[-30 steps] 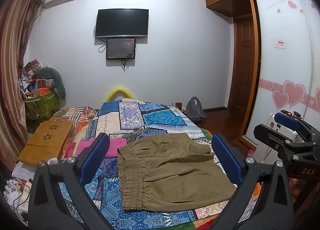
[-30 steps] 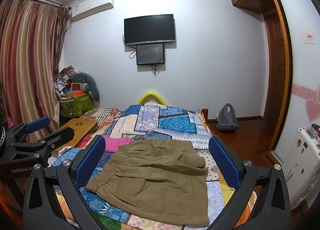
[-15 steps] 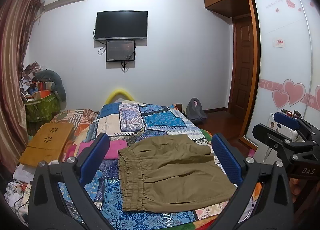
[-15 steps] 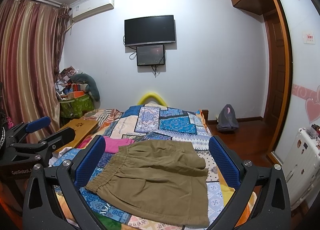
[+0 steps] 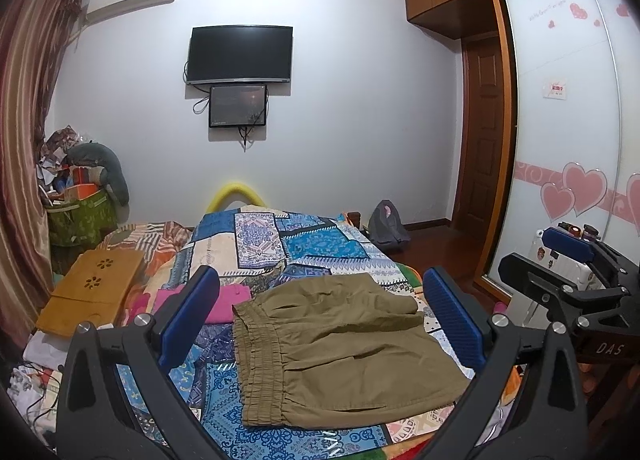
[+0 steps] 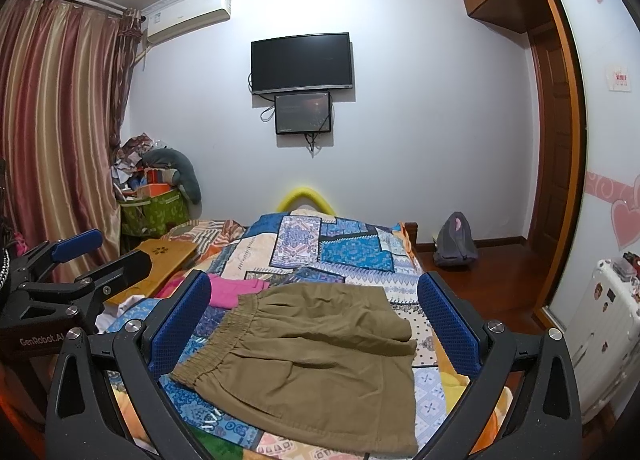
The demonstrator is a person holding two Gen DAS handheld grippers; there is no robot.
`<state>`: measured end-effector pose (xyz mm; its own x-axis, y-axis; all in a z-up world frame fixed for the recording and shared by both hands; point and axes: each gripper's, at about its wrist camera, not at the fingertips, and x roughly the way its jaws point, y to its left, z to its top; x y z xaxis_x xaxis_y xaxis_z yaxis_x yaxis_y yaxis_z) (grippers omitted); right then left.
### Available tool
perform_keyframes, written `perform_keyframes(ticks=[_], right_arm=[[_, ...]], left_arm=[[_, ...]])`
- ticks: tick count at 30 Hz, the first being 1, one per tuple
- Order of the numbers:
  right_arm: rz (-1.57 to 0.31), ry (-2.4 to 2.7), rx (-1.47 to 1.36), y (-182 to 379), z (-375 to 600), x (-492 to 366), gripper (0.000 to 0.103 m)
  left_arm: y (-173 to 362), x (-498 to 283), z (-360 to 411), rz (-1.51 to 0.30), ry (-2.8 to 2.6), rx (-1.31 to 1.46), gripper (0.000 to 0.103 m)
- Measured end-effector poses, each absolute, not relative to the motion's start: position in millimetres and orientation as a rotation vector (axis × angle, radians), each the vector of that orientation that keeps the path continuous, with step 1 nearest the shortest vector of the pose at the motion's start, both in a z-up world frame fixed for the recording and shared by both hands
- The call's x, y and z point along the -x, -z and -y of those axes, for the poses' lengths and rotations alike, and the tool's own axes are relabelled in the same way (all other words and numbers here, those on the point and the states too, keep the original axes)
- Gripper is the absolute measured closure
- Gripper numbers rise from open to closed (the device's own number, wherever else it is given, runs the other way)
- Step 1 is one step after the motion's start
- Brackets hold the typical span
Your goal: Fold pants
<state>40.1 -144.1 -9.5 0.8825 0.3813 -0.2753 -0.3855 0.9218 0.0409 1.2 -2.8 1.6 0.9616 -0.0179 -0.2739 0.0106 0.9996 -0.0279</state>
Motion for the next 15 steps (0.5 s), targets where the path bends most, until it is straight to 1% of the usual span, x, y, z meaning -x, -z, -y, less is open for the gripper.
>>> perform_keyframes(ticks=[15], right_arm=[[-0.288,-0.401,0.018,11.6,144.0,-42.2,0.0]], left_arm=[[0.0,-3.6,1.1,-0.285,0.011,0.043,0.0]])
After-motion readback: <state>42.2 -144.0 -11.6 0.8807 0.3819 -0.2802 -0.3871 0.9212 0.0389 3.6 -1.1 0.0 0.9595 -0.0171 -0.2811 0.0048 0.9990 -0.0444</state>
